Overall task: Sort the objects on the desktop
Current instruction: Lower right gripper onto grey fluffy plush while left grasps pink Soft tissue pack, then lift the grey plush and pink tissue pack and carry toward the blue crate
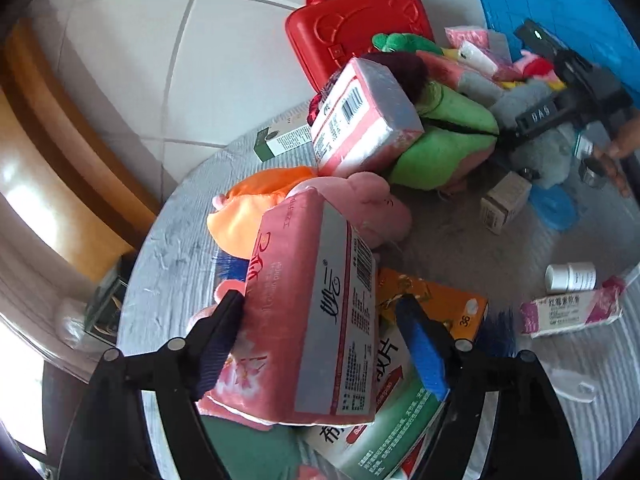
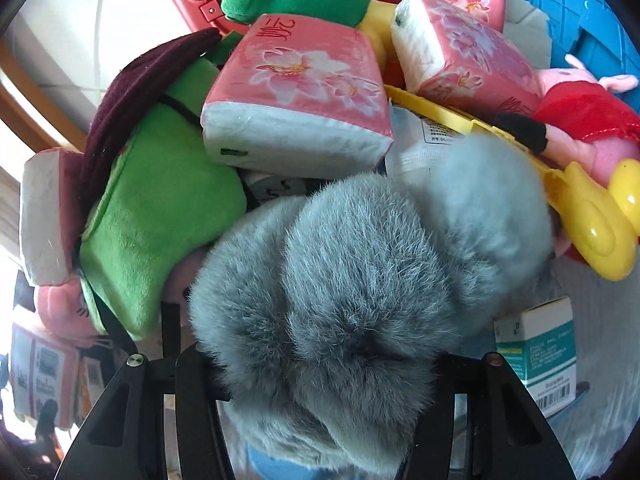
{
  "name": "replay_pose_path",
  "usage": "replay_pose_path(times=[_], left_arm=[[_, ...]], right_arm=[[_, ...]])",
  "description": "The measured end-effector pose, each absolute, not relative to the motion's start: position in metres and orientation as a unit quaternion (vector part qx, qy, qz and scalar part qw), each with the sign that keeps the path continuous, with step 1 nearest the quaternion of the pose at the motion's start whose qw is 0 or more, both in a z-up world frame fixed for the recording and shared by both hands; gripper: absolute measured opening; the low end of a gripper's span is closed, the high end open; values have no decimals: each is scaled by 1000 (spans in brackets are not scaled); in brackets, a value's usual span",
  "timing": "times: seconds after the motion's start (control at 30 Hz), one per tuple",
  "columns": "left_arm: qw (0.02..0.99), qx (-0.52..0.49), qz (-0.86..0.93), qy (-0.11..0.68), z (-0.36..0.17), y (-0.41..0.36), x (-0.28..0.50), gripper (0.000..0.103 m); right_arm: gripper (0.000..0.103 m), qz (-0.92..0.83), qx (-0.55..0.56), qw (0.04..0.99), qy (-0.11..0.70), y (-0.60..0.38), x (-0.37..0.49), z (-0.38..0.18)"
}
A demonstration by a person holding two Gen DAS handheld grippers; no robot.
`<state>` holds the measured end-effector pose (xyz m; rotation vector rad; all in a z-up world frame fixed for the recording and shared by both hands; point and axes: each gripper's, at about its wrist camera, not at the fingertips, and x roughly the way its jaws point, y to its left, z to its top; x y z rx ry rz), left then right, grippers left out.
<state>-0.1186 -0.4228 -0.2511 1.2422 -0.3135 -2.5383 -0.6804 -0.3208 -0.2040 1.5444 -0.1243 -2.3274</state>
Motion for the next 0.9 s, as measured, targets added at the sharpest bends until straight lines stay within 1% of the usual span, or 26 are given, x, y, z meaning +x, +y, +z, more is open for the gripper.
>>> replay_pose_path(times=[0.1,0.13,0.23,0.3,0.33,0.37,0.43,0.47,0.53,0.6,0.67,0.73,0.77,0.8,0.83,0.9], left_arm=[[131,438,-888,-53,-243,-432,-115,83],[109,430,-895,-36,-237,-429,-109,83],[95,420,-902,-39,-229,-422,-96,84],[117,414,-902,-33,-231,-432,-94,84],[118,429,-895,-9,-238,-443,-99,84],[105,457,-883,37,-250,-458,-105,83],[89,472,-872,92,-262,-470,-108,83],[95,466,-875,90,-264,-469,-105,83],[110,453,-883,58,-262,-459,-102,83],[113,449,-885,39,-258,-451,-105,81],[119,449,-885,15,-253,-448,-111,79],[130,449,-884,7,-248,-450,-116,79],[133,452,-882,15,-248,-455,-118,79],[136,460,-877,30,-252,-461,-121,75],[143,471,-870,40,-257,-467,-123,61],[146,477,-864,67,-265,-475,-124,53]], right_arm=[[53,-819,547,168,-46,-321,-680,-204],[54,-819,546,169,-47,-320,-679,-203],[55,-818,547,168,-48,-317,-678,-203],[55,-819,547,167,-51,-316,-678,-203],[55,-819,548,166,-51,-316,-678,-203],[55,-818,549,164,-52,-316,-678,-204],[55,-818,549,165,-51,-317,-676,-203],[55,-819,548,165,-48,-318,-675,-203],[55,-820,547,165,-47,-317,-674,-202],[55,-820,547,163,-50,-316,-675,-203],[58,-818,550,160,-58,-315,-677,-206],[60,-816,552,158,-65,-315,-679,-208],[60,-816,553,157,-66,-316,-679,-208],[60,-816,553,157,-65,-317,-679,-208],[60,-816,552,157,-63,-319,-679,-209],[59,-815,554,160,-57,-323,-680,-210]])
